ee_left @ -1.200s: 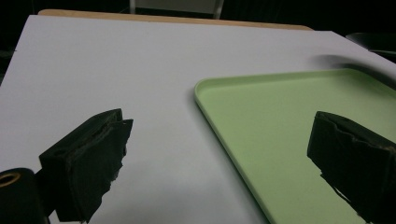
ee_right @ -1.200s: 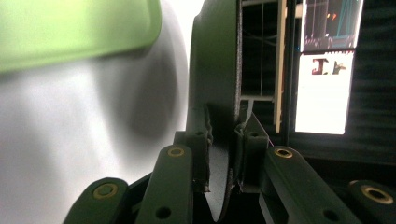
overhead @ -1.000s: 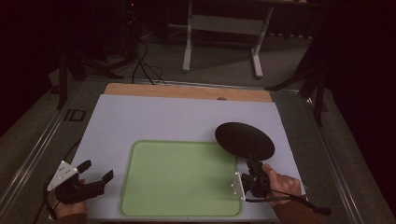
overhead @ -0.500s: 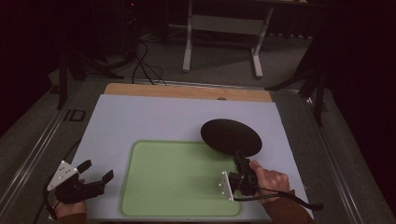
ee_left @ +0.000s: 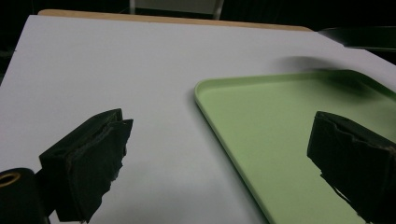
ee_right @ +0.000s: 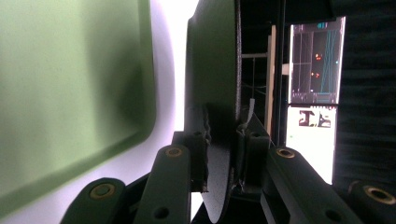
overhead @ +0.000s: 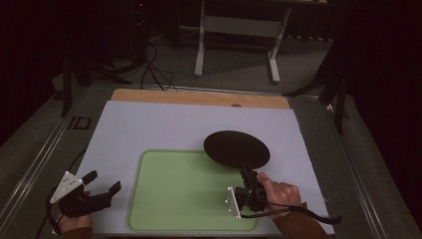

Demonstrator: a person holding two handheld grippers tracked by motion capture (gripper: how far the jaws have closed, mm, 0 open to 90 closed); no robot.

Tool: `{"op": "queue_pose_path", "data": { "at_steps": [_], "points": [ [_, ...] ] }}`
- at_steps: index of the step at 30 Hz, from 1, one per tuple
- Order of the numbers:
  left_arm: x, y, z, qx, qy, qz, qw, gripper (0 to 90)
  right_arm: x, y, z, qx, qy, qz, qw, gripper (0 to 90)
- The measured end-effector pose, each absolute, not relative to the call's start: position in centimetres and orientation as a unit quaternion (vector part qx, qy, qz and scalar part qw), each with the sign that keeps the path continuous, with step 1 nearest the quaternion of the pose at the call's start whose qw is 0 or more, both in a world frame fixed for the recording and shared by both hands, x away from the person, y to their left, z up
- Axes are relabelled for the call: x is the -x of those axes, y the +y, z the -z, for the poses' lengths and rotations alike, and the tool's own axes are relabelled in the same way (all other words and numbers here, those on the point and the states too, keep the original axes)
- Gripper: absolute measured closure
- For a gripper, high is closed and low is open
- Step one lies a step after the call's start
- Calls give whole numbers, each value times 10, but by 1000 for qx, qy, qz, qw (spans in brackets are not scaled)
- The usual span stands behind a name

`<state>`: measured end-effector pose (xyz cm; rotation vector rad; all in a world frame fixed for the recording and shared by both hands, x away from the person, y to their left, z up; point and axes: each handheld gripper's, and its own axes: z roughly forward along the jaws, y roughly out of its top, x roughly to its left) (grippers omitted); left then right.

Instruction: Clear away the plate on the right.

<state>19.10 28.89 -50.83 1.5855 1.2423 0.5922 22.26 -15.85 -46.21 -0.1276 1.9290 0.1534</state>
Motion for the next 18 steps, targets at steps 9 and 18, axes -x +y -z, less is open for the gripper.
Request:
{"op": "queue_pose_path", "data": {
  "at_steps": [9,18],
  "points": [
    [-191,289,508,-655,513,-245,498,46,-216,-148,460,64,817,-77,567,770],
    [-191,289,508,-655,513,-245,498,47,-211,-140,461,74,817,-83,566,772]
  ]
}}
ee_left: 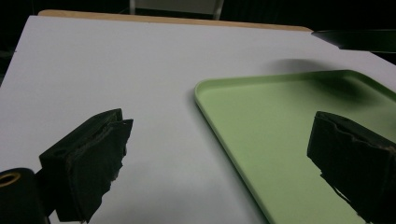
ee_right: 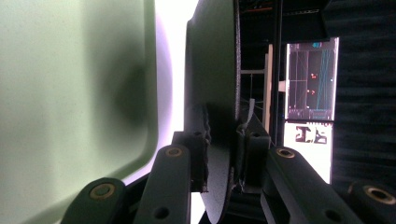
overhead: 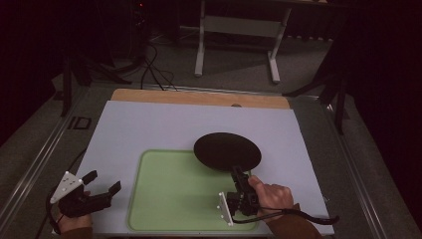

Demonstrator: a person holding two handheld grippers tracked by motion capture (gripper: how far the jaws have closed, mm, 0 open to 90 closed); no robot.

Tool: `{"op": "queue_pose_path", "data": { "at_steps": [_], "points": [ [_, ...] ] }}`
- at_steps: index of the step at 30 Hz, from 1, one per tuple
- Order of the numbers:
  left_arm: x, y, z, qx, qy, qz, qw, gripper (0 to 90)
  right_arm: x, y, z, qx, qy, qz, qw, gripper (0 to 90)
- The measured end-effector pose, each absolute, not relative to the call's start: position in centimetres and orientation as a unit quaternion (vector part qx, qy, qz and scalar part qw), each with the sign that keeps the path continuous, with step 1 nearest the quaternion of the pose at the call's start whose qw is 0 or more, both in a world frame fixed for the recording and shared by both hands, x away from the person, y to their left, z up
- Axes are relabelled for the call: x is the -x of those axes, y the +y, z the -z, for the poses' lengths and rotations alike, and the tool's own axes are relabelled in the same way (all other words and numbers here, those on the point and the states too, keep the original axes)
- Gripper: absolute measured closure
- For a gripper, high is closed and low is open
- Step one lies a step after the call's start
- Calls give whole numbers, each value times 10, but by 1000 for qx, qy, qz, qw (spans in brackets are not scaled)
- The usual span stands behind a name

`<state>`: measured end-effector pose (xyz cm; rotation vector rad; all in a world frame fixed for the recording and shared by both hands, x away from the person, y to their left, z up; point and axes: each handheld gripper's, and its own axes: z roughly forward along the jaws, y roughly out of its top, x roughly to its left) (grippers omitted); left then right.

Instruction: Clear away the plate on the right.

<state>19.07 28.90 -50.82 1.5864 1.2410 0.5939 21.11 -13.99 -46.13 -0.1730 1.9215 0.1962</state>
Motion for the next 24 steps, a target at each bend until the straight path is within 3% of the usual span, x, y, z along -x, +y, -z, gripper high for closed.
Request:
{"op": "queue_pose_path", "data": {
  "at_steps": [24],
  "points": [
    [-190,290,508,-655,513,-245,498,47,-169,-103,482,131,823,-130,538,775]
  ]
}}
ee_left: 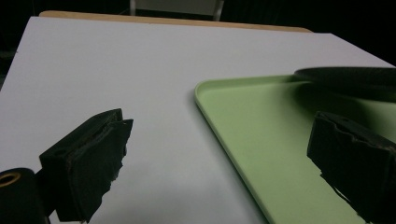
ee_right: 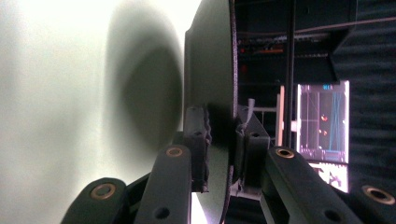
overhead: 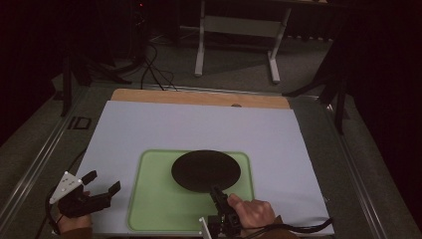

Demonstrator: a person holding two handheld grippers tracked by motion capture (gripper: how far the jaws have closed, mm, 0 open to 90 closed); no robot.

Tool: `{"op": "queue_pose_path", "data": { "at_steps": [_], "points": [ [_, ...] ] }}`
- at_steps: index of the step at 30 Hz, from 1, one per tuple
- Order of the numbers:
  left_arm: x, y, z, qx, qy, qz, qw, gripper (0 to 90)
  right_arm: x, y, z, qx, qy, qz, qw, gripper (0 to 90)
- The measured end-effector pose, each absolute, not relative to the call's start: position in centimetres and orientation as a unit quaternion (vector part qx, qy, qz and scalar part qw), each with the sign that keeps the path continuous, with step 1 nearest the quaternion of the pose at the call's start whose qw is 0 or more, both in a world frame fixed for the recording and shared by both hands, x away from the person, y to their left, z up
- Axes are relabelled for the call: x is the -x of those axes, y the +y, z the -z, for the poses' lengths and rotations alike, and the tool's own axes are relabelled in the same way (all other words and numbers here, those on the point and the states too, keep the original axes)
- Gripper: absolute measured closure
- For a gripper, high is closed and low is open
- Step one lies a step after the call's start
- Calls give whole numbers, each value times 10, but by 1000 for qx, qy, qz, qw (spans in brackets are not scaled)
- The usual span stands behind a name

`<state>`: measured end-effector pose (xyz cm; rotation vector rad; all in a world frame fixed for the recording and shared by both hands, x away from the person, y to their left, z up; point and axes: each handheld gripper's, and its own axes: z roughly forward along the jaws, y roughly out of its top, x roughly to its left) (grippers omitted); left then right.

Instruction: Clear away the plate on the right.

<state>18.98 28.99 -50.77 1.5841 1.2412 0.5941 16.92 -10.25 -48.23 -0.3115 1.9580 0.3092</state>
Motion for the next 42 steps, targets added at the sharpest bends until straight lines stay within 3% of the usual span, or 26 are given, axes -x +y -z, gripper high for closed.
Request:
{"op": "queue_pose_path", "data": {
  "at_steps": [7,15,20,25,34,42],
  "points": [
    [-190,290,508,-654,514,-246,498,48,-161,-96,500,159,829,-130,520,799],
    [-189,290,508,-653,515,-246,497,50,-162,-91,501,137,874,-183,428,860],
    [-189,290,508,-654,514,-246,497,50,-165,-92,505,110,898,-194,378,769],
    [-190,290,508,-654,515,-246,496,51,-168,-93,510,89,919,-195,332,619],
    [-189,290,508,-654,515,-246,496,51,-178,-101,489,33,923,-276,265,553],
    [-189,290,508,-654,515,-245,497,51,-194,-114,469,-46,905,-328,269,449]
  ]
}}
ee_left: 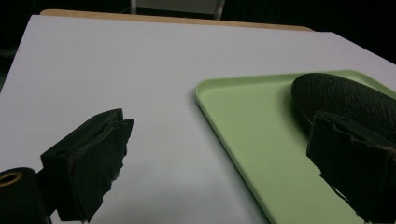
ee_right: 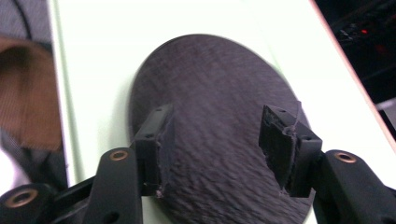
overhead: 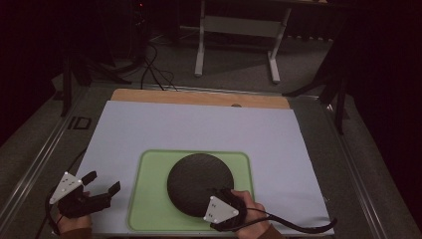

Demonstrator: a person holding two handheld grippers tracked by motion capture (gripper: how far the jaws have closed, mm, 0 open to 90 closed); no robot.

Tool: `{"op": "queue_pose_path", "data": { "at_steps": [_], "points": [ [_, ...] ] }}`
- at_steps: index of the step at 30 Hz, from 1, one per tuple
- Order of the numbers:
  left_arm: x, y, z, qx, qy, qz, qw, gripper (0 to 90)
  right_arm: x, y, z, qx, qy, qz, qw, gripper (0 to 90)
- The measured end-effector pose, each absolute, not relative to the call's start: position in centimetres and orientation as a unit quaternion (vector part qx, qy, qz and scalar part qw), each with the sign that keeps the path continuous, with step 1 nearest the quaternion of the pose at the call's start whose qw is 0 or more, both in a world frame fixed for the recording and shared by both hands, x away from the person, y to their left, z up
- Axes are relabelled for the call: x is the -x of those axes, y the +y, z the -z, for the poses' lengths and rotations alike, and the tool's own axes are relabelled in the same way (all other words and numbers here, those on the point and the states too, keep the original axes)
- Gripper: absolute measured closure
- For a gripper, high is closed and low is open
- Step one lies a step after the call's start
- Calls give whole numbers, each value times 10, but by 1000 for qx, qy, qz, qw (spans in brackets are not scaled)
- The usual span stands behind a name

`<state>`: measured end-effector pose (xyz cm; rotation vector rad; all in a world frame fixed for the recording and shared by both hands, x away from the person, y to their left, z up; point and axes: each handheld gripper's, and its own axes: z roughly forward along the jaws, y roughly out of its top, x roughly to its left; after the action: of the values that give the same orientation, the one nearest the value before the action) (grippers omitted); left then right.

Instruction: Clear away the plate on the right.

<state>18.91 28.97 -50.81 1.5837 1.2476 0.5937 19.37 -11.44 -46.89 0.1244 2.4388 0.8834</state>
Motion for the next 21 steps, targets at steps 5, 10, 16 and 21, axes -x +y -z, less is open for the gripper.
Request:
{"op": "queue_pose_path", "data": {
  "at_steps": [5,10,16,21],
  "points": [
    [-189,290,508,-654,515,-245,497,51,-201,-128,453,-85,890,-352,275,449],
    [-189,290,508,-654,515,-245,497,51,-210,-150,441,-143,870,-387,271,433],
    [-188,290,508,-655,514,-246,497,51,-216,-187,438,-215,840,-416,273,406],
    [-188,289,507,-654,512,-248,499,51,-219,-219,438,-269,813,-428,290,378]
  ]
}}
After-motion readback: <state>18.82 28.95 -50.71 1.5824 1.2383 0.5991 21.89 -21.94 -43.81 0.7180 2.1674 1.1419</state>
